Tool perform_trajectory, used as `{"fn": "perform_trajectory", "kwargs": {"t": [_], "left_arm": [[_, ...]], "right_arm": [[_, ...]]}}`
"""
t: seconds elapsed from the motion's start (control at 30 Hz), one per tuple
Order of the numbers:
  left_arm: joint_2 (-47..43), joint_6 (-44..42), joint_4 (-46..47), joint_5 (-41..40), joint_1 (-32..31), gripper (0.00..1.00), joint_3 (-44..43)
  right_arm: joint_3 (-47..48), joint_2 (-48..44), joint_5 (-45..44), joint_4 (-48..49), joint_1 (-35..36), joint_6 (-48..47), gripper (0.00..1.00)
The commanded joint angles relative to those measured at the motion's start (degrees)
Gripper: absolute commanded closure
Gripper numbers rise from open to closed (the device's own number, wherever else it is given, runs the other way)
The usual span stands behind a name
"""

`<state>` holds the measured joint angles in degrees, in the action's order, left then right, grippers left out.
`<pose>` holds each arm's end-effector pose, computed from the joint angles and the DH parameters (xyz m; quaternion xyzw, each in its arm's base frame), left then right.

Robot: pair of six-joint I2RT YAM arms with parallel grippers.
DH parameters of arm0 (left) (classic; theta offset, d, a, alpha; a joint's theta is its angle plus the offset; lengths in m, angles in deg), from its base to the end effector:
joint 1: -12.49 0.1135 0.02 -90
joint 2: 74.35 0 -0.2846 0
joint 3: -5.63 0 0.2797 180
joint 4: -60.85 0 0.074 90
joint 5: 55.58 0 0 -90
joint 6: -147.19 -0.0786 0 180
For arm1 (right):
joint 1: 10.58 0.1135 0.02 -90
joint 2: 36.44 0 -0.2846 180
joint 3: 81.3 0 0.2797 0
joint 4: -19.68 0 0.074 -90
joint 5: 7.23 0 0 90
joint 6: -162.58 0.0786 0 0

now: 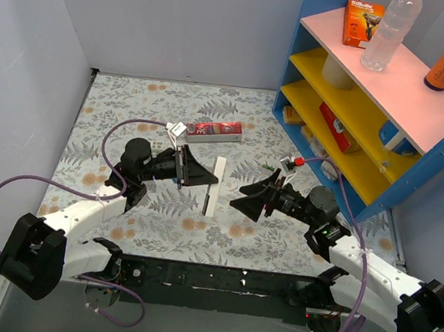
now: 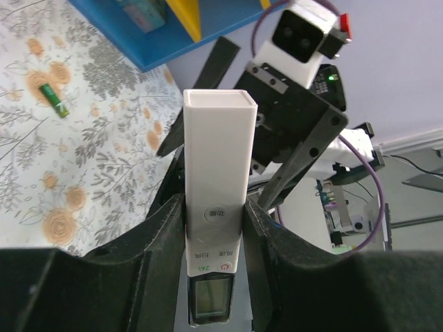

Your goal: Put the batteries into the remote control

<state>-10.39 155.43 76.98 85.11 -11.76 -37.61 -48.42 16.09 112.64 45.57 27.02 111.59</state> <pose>0.2304 -0.1705 0.2603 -0.1678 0.7051 -0.6887 0.0191 0.1754 0.1845 0.2608 -0.1839 0.6473 0.5809 0.4579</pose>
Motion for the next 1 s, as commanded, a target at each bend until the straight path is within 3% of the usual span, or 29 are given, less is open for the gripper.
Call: {"fn": "perform_trajectory", "kwargs": {"t": [0.0,0.37,0.7,0.9,0.97], "left_arm": [[-1.6,4.8,10.8,1.1,-1.3,1.00,0.4],[-0.9,5.3,15.8,-0.2,-2.5,1.00,1.3],[0.7,6.9,20.6,-0.2,-3.5,1.00,1.1],[0.7,7.0,20.8,-1.3,-4.0,1.00,1.8],[0.6,7.7,22.3,-1.3,-4.1,1.00,2.5]], "right_arm": [[3.2,4.4,-2.1,11.5,4.1,2.7,0.02],[5.8,11.8,1.5,22.6,7.7,6.8,0.04],[7.7,15.5,2.0,24.5,9.3,7.1,0.10],[8.1,16.6,3.4,26.5,9.4,7.8,0.25],[7.8,16.6,3.3,26.5,9.4,7.8,0.37]]}}
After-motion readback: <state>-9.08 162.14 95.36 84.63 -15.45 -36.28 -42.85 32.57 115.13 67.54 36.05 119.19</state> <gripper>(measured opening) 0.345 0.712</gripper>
